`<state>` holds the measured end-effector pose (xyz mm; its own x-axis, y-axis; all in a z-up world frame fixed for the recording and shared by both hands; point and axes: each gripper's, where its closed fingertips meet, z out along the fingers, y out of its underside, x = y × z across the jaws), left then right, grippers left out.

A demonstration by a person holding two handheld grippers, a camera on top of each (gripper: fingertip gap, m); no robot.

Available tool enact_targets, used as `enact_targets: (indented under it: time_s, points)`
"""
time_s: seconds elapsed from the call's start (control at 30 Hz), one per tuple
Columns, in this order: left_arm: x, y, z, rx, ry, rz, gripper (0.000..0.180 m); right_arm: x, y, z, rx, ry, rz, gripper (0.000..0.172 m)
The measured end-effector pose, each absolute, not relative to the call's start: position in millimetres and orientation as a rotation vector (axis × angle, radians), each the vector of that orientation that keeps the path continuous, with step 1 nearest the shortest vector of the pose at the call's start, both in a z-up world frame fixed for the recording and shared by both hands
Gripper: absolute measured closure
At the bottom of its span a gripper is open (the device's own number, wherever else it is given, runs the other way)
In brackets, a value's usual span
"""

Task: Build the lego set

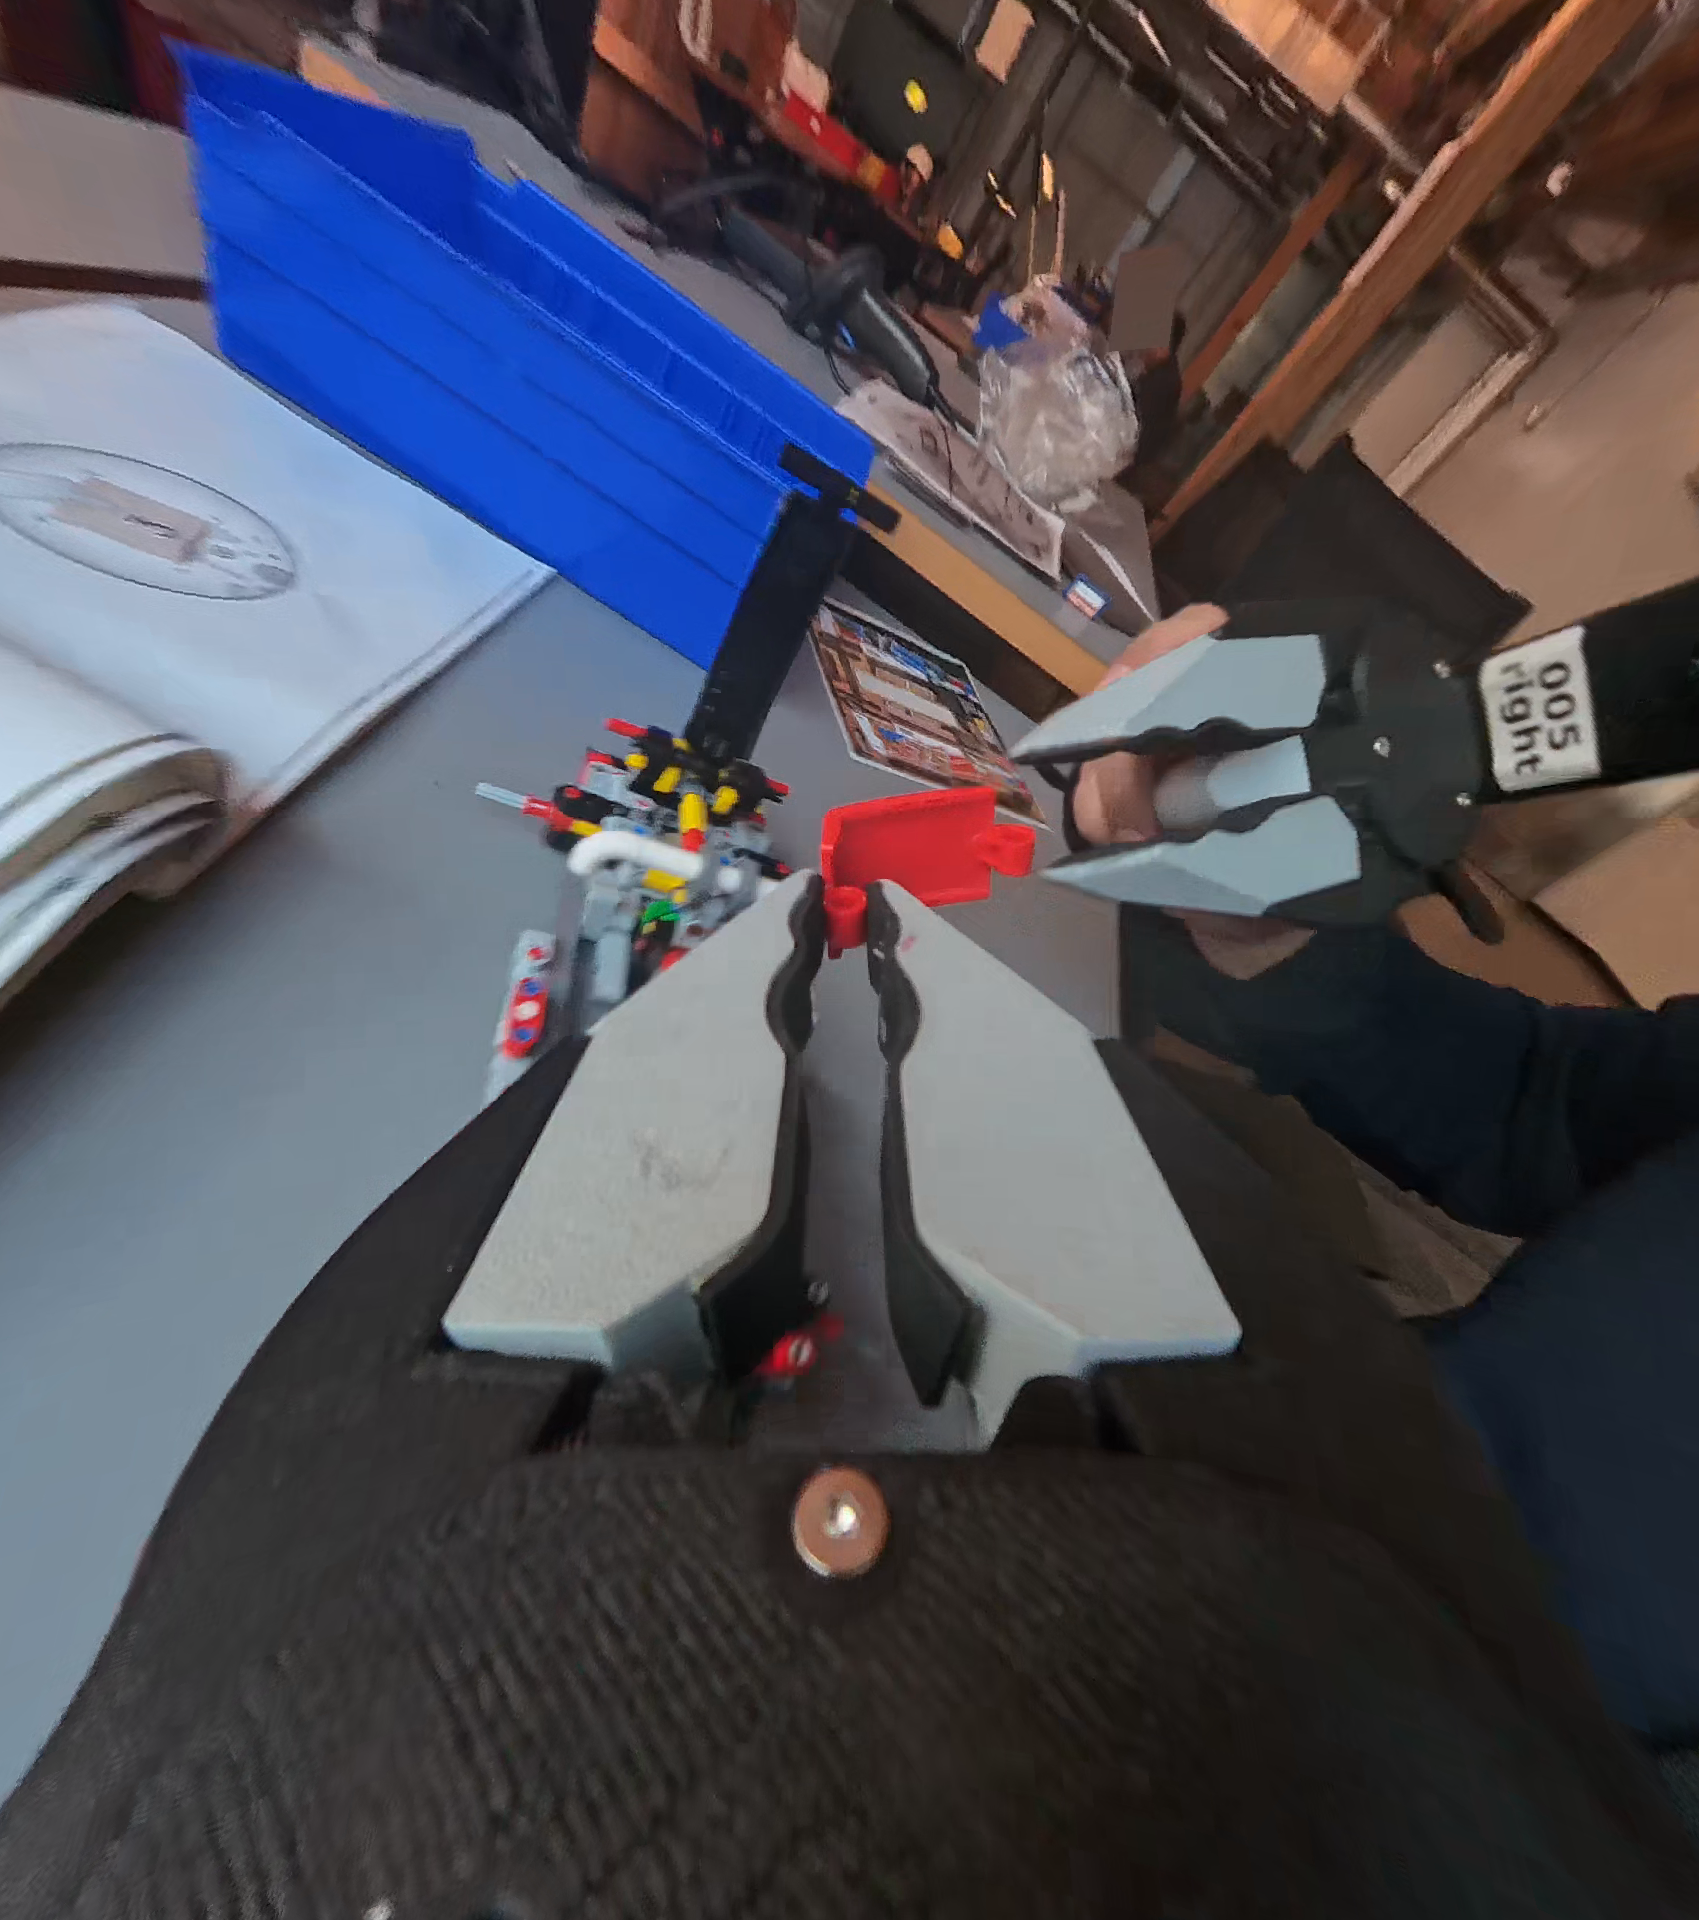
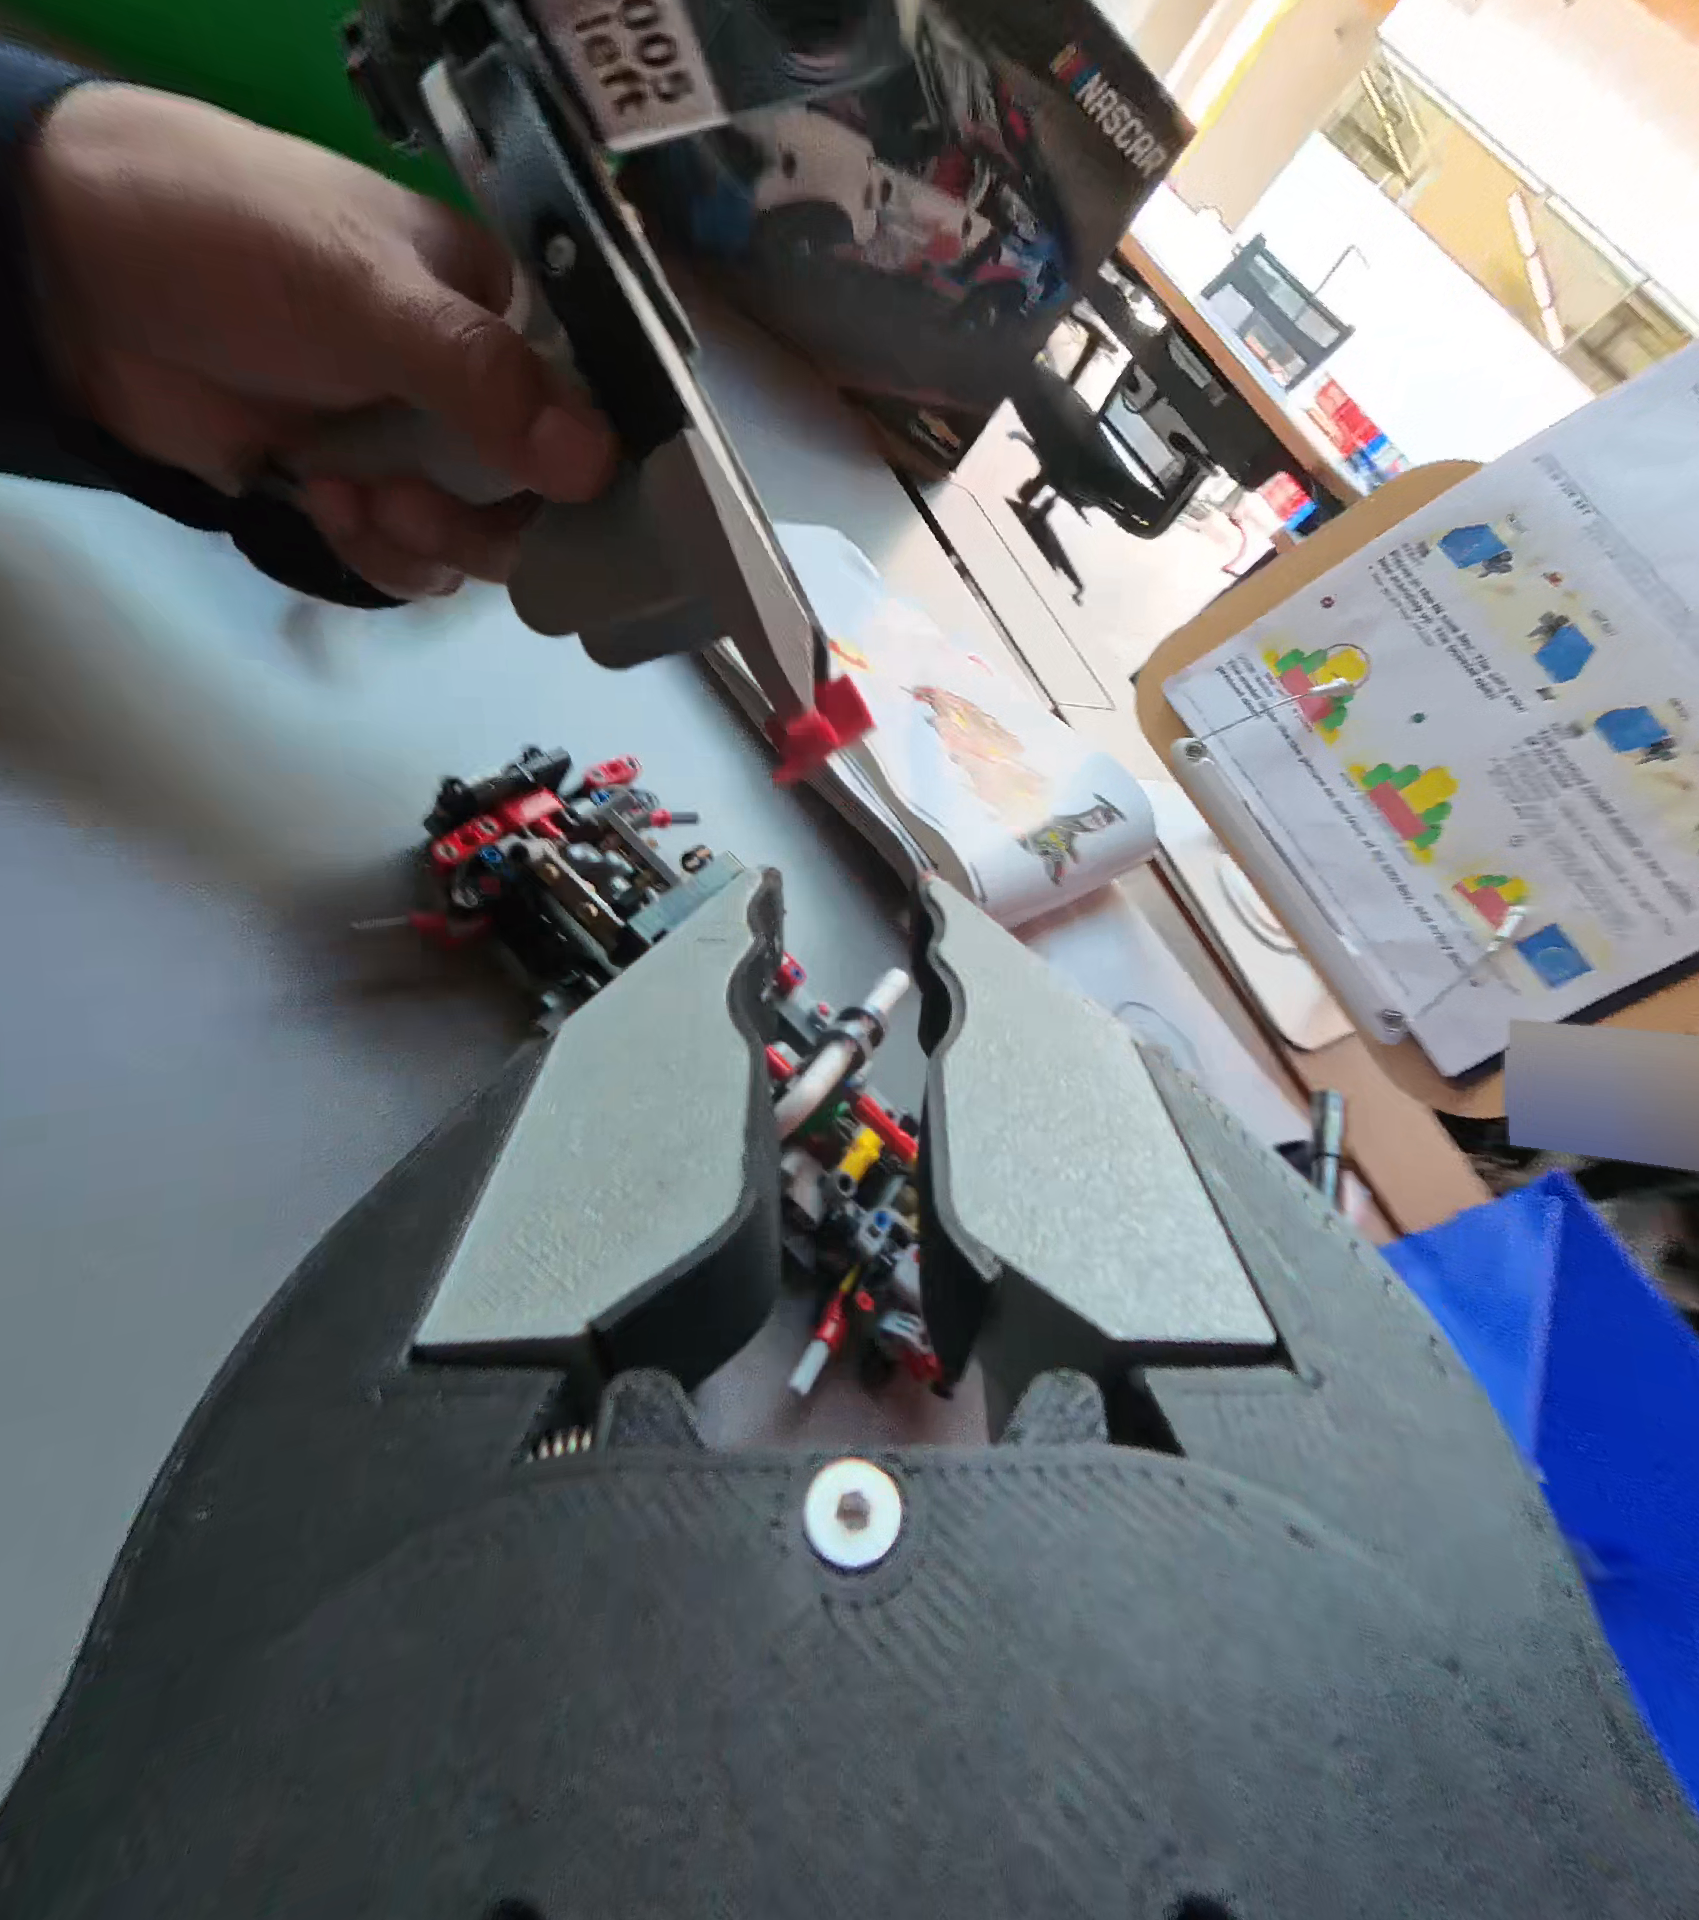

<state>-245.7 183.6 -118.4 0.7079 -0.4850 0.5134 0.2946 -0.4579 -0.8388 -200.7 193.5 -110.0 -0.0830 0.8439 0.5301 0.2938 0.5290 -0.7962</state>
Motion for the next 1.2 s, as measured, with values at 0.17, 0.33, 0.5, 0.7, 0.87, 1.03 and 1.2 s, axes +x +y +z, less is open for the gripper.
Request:
enact_targets:
  time_s: [0.17,0.33,0.5,0.7,0.87,1.03,1.2]
  points:
    - [-314.9,146.3,-104.3,-1.693,0.007,-0.835,0.176,-211.2,208.0,-99.9,-1.068,-1.539,0.823,0.153]
    - [-343.0,131.1,-111.9,-1.644,-0.033,-0.747,0.176,-241.8,213.9,-73.2,-1.047,-1.465,1.033,0.156]
    - [-345.4,127.5,-113.0,-1.59,-0.052,-0.739,0.176,-274.2,212.2,-61.0,-1.002,-1.506,1.077,0.157]
    - [-355.9,127.0,-117.0,-1.587,-0.121,-0.778,0.176,-305.0,200.2,-60.3,-0.919,-1.576,1.061,0.157]
    - [-360.1,127.9,-118.9,-1.563,-0.186,-0.876,0.176,-317.8,173.5,-82.4,-0.874,-1.721,0.979,0.157]
    - [-365.4,131.4,-116.9,-1.524,-0.255,-0.966,0.176,-326.9,159.6,-99.5,-0.994,-1.725,0.965,0.167]
    - [-370.6,143.2,-103.0,-1.458,-0.448,-1.219,0.177,-346.2,147.2,-106.3,-1.152,-1.673,1.068,0.15]
